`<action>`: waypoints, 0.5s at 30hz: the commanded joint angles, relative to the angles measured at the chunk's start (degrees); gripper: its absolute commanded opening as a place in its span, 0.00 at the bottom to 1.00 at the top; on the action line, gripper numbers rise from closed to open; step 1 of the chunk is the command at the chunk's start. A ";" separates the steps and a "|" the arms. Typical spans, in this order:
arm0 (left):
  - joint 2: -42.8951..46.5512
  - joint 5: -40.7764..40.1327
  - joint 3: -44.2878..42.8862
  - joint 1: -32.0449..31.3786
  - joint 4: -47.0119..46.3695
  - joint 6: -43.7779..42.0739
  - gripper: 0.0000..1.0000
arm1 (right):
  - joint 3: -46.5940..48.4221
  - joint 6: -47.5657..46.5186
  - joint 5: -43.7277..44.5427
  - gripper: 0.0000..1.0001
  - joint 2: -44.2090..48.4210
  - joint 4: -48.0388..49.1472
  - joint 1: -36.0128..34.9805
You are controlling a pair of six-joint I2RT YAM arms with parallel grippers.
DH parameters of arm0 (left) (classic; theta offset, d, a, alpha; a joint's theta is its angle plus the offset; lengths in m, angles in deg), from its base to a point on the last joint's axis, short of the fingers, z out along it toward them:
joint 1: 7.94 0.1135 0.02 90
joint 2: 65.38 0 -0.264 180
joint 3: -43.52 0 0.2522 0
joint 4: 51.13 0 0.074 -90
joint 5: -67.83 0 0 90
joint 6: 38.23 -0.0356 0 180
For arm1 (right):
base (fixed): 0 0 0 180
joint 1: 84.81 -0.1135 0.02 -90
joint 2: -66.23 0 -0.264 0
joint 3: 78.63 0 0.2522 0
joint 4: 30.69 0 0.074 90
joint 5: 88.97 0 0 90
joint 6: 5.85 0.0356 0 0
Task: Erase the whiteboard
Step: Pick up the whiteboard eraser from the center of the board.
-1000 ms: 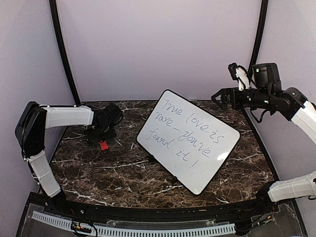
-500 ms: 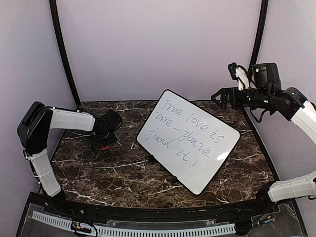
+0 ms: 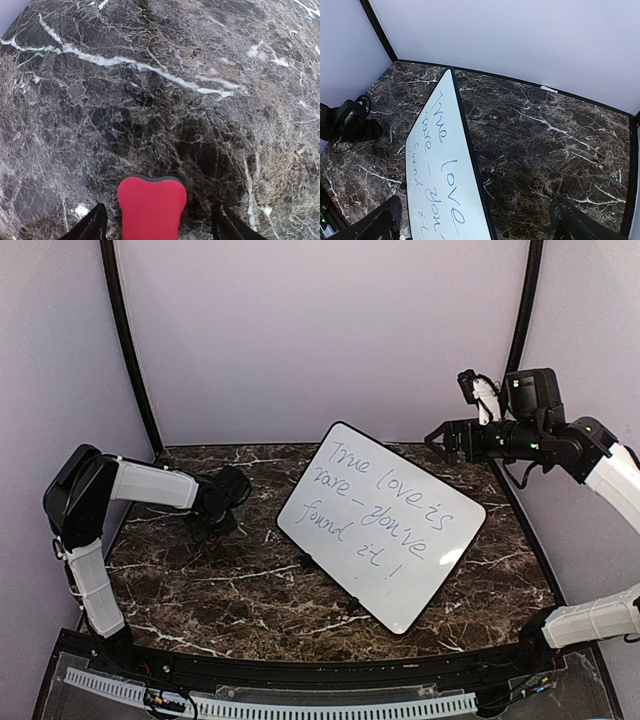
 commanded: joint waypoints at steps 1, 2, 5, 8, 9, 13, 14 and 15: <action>0.34 -1.13 0.96 0.28 -1.01 -0.91 0.67 | -0.54 -0.41 -0.44 0.99 -0.22 2.34 0.27; 0.33 -1.13 0.95 0.24 -1.01 -0.89 0.66 | -0.48 -0.42 -0.41 0.99 -0.26 2.34 0.25; 0.26 -0.98 0.89 0.23 -1.40 -1.10 0.62 | -0.30 -0.47 -0.41 0.99 -0.41 2.28 0.25; 0.09 -0.79 0.93 0.23 -1.49 -1.14 0.61 | 0.05 -0.59 -0.33 0.99 -0.60 2.00 0.23; 0.08 -0.74 0.96 0.23 -1.41 -1.03 0.61 | 0.07 -0.59 -0.32 0.98 -0.55 1.98 0.27; -0.02 -0.69 1.45 0.23 -1.10 -0.43 0.61 | 0.00 -0.68 -0.06 0.99 -0.52 1.98 0.26; 0.00 -0.69 1.56 0.23 -1.09 -0.30 0.61 | -0.08 -0.75 0.02 0.99 -0.54 2.05 0.25; -0.01 -0.64 1.87 0.23 -1.15 -0.14 0.61 | -0.17 -0.77 0.11 0.99 -0.61 2.14 0.25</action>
